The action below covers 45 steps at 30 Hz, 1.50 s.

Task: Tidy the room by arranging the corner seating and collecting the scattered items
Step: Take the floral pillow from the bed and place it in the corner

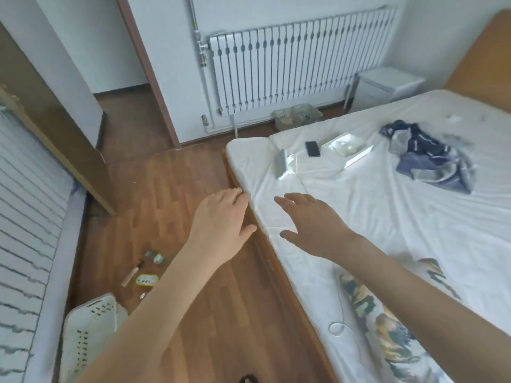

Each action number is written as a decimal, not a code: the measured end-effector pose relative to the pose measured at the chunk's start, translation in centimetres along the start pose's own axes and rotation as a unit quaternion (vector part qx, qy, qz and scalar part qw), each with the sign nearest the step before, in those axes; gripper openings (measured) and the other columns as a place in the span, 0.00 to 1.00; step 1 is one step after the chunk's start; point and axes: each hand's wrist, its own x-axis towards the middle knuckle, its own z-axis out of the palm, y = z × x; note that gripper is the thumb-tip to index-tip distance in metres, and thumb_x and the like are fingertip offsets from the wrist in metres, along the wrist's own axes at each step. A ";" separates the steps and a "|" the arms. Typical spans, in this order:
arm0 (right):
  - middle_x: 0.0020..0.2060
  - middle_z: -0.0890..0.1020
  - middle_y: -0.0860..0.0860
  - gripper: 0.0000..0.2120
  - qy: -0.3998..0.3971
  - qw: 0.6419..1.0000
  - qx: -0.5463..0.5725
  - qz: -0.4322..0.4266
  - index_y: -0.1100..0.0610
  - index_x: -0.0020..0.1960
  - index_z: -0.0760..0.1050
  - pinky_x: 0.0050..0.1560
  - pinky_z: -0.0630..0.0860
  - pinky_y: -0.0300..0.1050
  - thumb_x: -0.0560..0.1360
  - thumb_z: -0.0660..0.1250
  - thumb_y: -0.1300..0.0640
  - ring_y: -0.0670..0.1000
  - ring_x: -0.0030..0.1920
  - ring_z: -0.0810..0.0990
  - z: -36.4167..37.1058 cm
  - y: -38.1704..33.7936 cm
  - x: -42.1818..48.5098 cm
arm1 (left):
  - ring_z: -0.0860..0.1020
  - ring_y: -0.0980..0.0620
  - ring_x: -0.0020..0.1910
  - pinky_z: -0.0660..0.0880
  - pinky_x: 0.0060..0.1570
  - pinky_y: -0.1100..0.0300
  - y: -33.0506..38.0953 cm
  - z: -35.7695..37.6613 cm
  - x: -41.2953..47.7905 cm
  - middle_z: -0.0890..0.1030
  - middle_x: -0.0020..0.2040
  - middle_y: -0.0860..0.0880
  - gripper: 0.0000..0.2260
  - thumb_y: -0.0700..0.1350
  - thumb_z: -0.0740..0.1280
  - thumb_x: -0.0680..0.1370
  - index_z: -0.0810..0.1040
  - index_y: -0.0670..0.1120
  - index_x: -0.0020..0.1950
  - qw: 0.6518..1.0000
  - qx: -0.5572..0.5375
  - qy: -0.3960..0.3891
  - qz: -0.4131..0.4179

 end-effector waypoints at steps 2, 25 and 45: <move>0.76 0.60 0.52 0.33 0.001 0.999 -0.001 0.041 0.52 0.78 0.52 0.70 0.62 0.46 0.79 0.61 0.46 0.54 0.74 0.61 0.1 1.2 0.5 | 0.77 0.47 0.61 0.73 0.58 0.53 0.0 0.8 2.2 0.77 0.63 0.48 0.27 0.57 0.70 0.72 0.74 0.46 0.66 0.999 -0.007 0.002 0.032; 0.76 0.59 0.53 0.34 -0.005 0.940 0.061 0.335 0.51 0.79 0.52 0.70 0.64 0.49 0.78 0.63 0.45 0.55 0.74 0.62 2.5 22.9 -8.4 | 0.71 0.48 0.66 0.67 0.61 0.54 21.9 7.3 19.3 0.72 0.68 0.48 0.27 0.56 0.67 0.75 0.69 0.45 0.70 0.950 -0.098 -0.035 0.294; 0.75 0.61 0.52 0.38 0.020 0.841 0.150 0.519 0.50 0.79 0.51 0.69 0.67 0.52 0.76 0.66 0.42 0.55 0.74 0.62 12.0 32.5 -20.9 | 0.69 0.49 0.67 0.67 0.62 0.54 38.1 17.4 22.8 0.69 0.70 0.50 0.28 0.57 0.64 0.77 0.64 0.47 0.73 0.880 -0.076 -0.187 0.431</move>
